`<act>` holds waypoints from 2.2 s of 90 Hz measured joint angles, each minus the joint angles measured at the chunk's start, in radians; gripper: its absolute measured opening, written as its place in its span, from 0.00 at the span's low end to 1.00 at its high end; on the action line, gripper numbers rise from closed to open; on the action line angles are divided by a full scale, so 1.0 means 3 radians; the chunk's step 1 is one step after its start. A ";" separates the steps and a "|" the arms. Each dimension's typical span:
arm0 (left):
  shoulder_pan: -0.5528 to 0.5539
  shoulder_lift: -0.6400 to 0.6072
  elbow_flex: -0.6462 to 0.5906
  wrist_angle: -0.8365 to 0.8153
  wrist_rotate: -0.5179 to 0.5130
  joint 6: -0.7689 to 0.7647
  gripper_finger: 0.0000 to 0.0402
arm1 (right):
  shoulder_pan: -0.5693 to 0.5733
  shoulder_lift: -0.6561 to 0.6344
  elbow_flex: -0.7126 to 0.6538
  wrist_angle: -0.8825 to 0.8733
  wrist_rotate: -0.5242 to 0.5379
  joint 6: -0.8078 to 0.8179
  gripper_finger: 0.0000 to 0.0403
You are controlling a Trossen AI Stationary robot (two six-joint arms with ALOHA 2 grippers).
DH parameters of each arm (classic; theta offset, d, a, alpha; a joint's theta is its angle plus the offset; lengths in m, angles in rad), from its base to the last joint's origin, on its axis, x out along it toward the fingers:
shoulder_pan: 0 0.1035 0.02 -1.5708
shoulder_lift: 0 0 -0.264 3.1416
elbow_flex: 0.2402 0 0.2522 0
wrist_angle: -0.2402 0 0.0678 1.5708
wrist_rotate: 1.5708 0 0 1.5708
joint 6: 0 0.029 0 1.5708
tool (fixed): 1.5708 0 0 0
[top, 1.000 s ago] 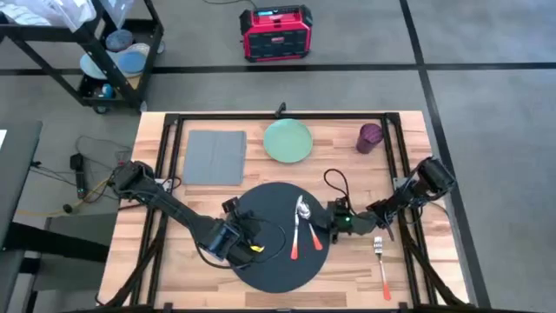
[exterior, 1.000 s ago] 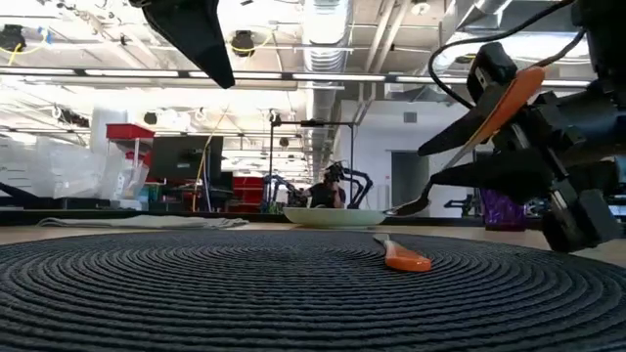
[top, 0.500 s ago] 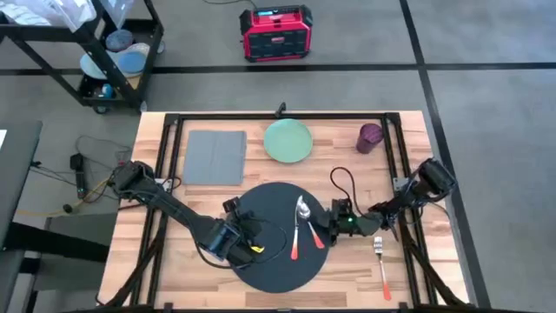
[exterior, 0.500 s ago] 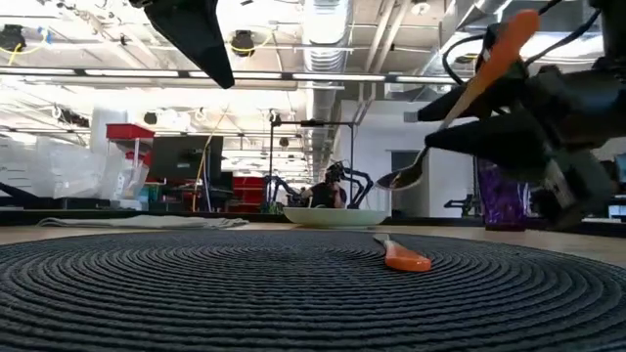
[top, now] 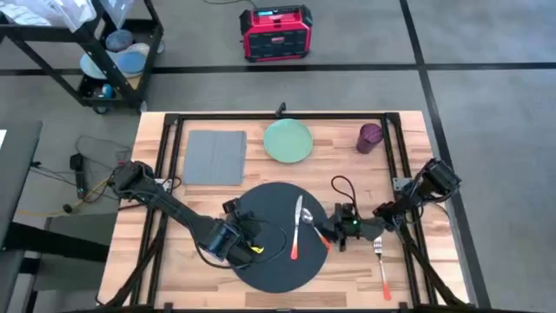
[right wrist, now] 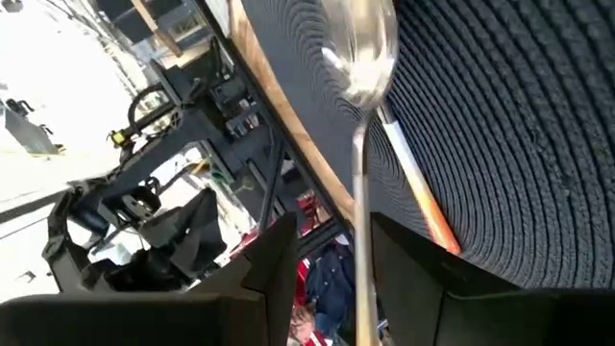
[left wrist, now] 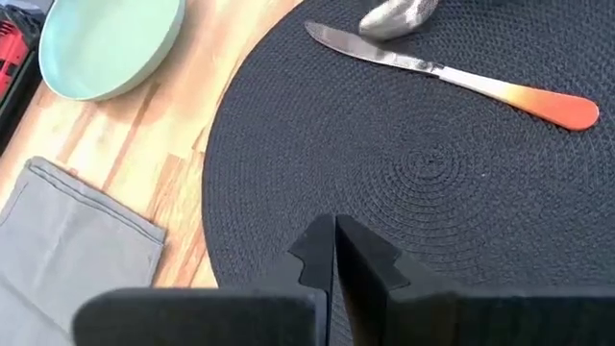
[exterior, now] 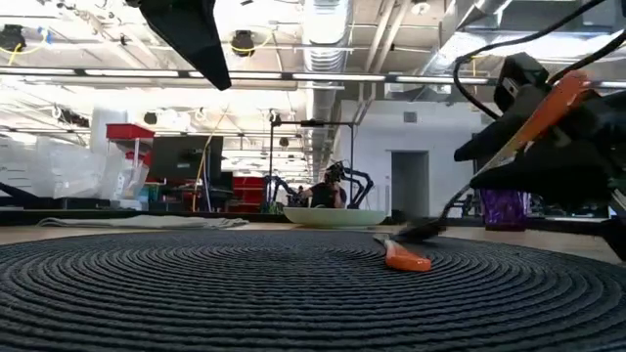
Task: Set table place
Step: Put the orange spoon on the dark gray placemat to the right of the orange table knife
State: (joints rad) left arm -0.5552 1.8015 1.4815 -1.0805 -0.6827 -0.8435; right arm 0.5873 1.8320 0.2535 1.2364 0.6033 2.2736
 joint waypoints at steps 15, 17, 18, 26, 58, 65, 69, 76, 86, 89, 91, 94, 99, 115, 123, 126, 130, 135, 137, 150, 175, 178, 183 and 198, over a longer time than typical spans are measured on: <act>0.0007 0.0000 0.0000 0.0002 0.0000 0.0034 0.00 | 0.0074 -0.0001 0.0000 -0.0045 -0.0191 -0.0092 0.28; 0.0008 0.0000 0.0000 0.0001 0.0000 0.0034 0.00 | 0.0094 -0.0001 0.0000 -0.0047 -0.0189 -0.0104 0.28; 0.0009 0.0000 0.0000 0.0001 0.0000 0.0034 0.00 | 0.0106 -0.0001 0.0000 -0.0047 -0.0186 -0.0109 0.28; 0.0010 0.0000 0.0000 0.0001 0.0000 0.0043 0.00 | 0.0183 0.0000 -0.0002 -0.0047 -0.0187 -0.0145 0.28; 0.0010 0.0000 0.0000 0.0000 0.0000 0.0094 0.00 | 0.0344 -0.0007 0.0000 -0.0134 -0.0871 0.0038 0.25; 0.0010 0.0000 0.0000 -0.0002 -0.0001 0.0094 0.00 | 0.0306 -0.0007 0.0000 -0.0142 -0.1175 0.0022 0.23; 0.0010 0.0000 0.0000 -0.0003 -0.0001 0.0094 0.00 | 0.0279 -0.0008 0.0000 -0.0165 -0.1480 -0.0001 0.23; 0.0010 0.0000 0.0000 -0.0009 -0.0001 0.0095 0.00 | 0.0293 -0.0013 0.0006 -0.0261 -0.1966 0.0033 0.23; 0.0004 -0.0001 0.0000 -0.0028 -0.0002 0.0120 0.00 | 0.0295 -0.0018 0.0009 -0.0310 -0.2017 0.0065 0.23; 0.0003 -0.0001 0.0000 -0.0032 -0.0002 0.0117 0.00 | 0.0263 -0.0018 0.0011 -0.0327 -0.2016 0.0082 0.23; 0.0002 -0.0003 0.0000 -0.0034 -0.0003 0.0113 0.00 | 0.0238 -0.0018 0.0011 -0.0329 -0.2018 0.0092 0.23; -0.0004 -0.0004 0.0000 -0.0036 -0.0003 0.0092 0.00 | 0.0201 -0.0018 0.0011 -0.0337 -0.2016 0.0098 0.23; -0.0014 -0.0004 0.0000 -0.0043 -0.0003 0.0062 0.00 | 0.0142 -0.0018 0.0013 -0.0350 -0.2019 0.0098 0.23; -0.0046 -0.0005 0.0000 -0.0042 -0.0004 0.0051 0.00 | -0.0111 -0.0019 0.0014 -0.0419 -0.2489 0.0041 0.23; -0.0046 -0.0006 0.0000 -0.0035 -0.0004 0.0035 0.00 | -0.0215 -0.0019 0.0018 -0.0427 -0.2745 -0.0051 0.23; -0.0046 -0.0006 0.0000 -0.0026 -0.0005 0.0031 0.00 | -0.0219 -0.0019 0.0022 -0.0424 -0.2748 -0.0082 0.23; -0.0046 -0.0006 0.0000 -0.0008 -0.0014 0.0030 0.00 | -0.0240 -0.0019 0.0043 -0.0442 -0.2764 -0.0092 0.23; -0.0046 -0.0006 0.0000 0.0005 -0.0038 0.0030 0.00 | -0.0299 -0.0018 0.0065 -0.0457 -0.2791 -0.0141 0.23; -0.0046 -0.0006 0.0000 0.0012 -0.0043 0.0030 0.00 | -0.0326 -0.0018 0.0076 -0.0457 -0.2793 -0.0210 0.23; -0.0046 -0.0006 0.0000 0.0033 -0.0047 -0.0070 0.00 | -0.0360 -0.0066 0.0166 -0.0550 -0.2777 -0.0550 0.23; -0.0052 -0.0006 0.0000 0.0080 -0.0048 -0.0185 0.00 | 0.0051 -0.0146 0.0539 -0.1243 -0.2624 -0.1037 0.15; -0.0058 -0.0006 0.0000 0.0085 -0.0056 -0.0186 0.00 | 0.0093 -0.0160 0.0597 -0.1346 -0.2566 -0.1113 0.12; -0.0084 -0.0006 -0.0001 0.0096 -0.0146 -0.0210 0.00 | 0.0146 -0.0172 0.0705 -0.1541 -0.2435 -0.1217 0.05; -0.0154 -0.0006 -0.0001 0.0204 -0.0662 -0.0374 0.00 | 0.0139 -0.0612 0.0897 -0.2832 -0.2169 -0.1757 0.00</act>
State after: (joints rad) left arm -0.6013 1.7996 1.4811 -1.0193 -0.8813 -0.9557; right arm 0.6291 1.6485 0.5227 0.3870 -0.0475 1.7465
